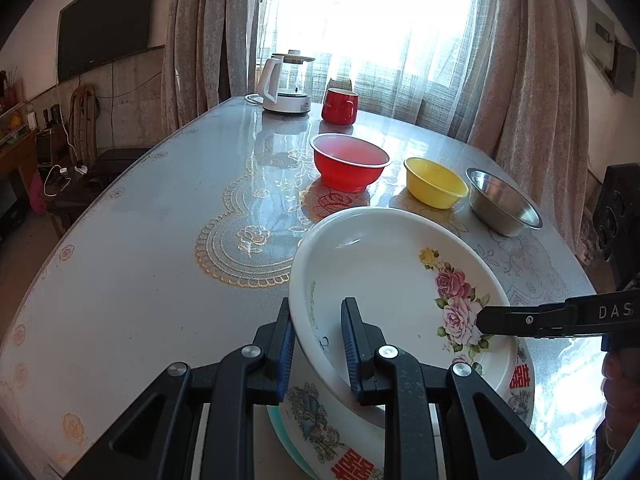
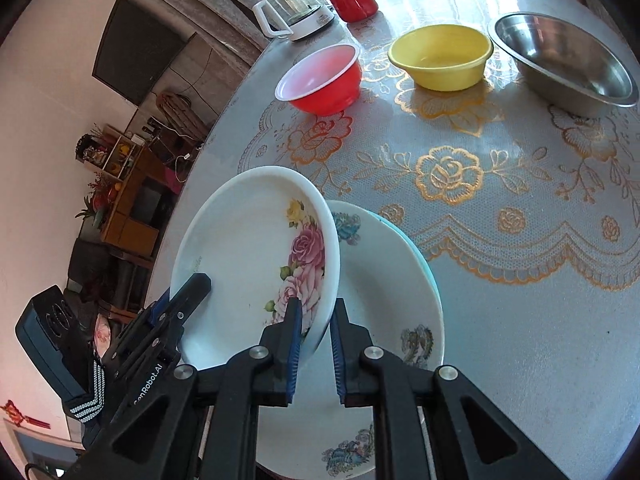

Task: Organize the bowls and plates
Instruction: 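Lift the rose plate with both grippers and carry it over the stacked plates, then lower the rose plate onto the white dragon plate with both grippers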

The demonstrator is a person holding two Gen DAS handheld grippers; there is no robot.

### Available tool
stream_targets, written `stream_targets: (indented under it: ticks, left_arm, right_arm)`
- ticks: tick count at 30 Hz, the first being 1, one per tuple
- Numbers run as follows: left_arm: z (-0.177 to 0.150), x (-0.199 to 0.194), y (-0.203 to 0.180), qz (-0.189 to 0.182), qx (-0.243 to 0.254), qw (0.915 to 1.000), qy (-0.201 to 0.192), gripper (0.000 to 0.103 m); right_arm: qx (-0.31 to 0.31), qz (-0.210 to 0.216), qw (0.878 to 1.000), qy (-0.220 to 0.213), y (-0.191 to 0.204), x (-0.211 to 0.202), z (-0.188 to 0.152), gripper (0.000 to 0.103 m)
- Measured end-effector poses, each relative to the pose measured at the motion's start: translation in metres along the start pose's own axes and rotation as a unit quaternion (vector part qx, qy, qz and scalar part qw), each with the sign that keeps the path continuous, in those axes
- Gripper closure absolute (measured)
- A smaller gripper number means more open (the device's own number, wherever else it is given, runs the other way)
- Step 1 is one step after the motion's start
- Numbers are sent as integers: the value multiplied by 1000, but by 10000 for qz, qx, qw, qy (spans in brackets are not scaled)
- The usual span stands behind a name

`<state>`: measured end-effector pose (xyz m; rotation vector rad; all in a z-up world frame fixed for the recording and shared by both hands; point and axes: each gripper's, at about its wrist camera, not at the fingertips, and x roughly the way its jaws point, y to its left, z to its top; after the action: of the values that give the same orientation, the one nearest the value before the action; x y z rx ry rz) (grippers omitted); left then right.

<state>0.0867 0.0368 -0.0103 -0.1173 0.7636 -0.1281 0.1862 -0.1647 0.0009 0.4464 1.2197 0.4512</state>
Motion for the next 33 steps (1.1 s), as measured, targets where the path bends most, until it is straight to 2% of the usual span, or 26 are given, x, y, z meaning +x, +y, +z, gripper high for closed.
stream_targets:
  ticks: [6,14,22,33]
  left_arm:
    - [-15,1,-10,28,160,9997,185,80]
    - [-23,0,-18,-80,183,9995,263,77]
    - [-21,1,-14,-403,-100,9968,677,76]
    - [-21,-3,-14,-551,-246,9928,1036,76]
  right_arm:
    - [278,73,9995,99,-13,-2,-17,89]
    - [394,-219,9990,-74,-16,-9,-33,88]
    - [468,-312,9982,-196,-19,-17,-34,88]
    - [477,-479,9975,-188,-19,-21,-30,88]
